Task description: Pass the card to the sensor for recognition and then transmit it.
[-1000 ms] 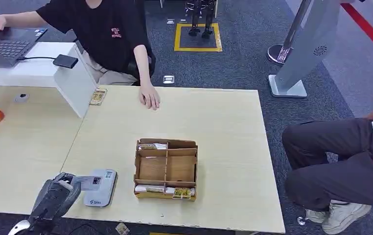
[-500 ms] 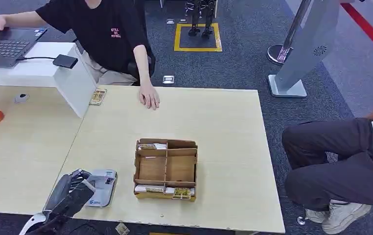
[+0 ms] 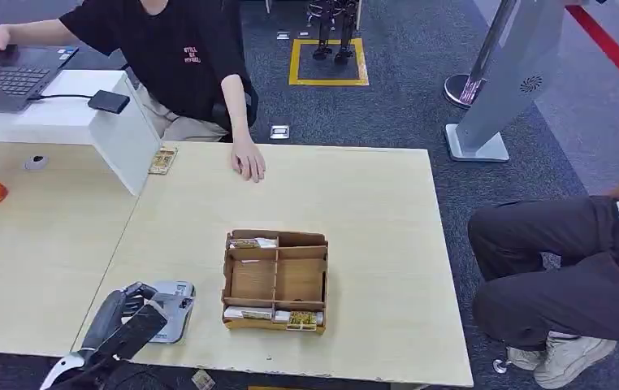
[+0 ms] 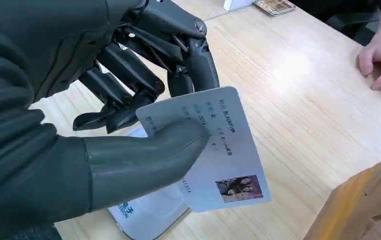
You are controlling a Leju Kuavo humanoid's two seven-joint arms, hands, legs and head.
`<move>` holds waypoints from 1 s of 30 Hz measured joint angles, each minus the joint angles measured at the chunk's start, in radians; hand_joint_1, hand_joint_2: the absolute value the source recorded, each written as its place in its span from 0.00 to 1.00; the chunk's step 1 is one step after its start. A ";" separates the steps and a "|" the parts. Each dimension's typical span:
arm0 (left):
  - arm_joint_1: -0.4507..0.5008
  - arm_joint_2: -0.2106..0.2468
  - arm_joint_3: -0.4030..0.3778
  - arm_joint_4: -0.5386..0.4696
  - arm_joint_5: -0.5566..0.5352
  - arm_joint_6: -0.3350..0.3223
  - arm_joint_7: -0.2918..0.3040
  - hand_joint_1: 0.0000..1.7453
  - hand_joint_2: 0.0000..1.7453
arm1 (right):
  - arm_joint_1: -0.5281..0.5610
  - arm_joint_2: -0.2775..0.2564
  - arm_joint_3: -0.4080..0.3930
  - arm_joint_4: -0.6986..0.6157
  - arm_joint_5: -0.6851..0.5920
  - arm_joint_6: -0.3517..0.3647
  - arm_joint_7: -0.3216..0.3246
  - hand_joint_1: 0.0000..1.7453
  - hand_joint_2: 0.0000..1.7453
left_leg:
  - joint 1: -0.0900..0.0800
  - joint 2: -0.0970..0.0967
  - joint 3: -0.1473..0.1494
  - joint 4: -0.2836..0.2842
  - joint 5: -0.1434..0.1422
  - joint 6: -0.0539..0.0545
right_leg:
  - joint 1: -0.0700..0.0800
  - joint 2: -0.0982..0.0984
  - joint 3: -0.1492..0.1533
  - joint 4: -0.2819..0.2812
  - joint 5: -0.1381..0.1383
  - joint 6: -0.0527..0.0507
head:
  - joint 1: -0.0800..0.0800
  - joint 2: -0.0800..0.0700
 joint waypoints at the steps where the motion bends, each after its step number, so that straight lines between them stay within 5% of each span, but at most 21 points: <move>1: -0.003 0.000 0.000 0.005 0.000 0.000 0.001 1.00 1.00 | 0.000 0.000 0.000 0.000 0.002 0.001 0.000 0.00 0.00 | 0.000 0.000 0.000 0.000 0.000 0.000 | 0.000 0.000 0.000 0.000 0.000 0.000 | 0.000 0.000; 30: -0.023 0.010 0.044 0.072 -0.064 -0.007 0.048 1.00 1.00 | -0.005 0.000 -0.036 -0.007 0.042 0.012 -0.003 0.00 0.00 | 0.000 0.000 0.000 0.000 0.000 0.000 | 0.000 0.000 0.000 0.000 0.000 0.000 | 0.000 0.000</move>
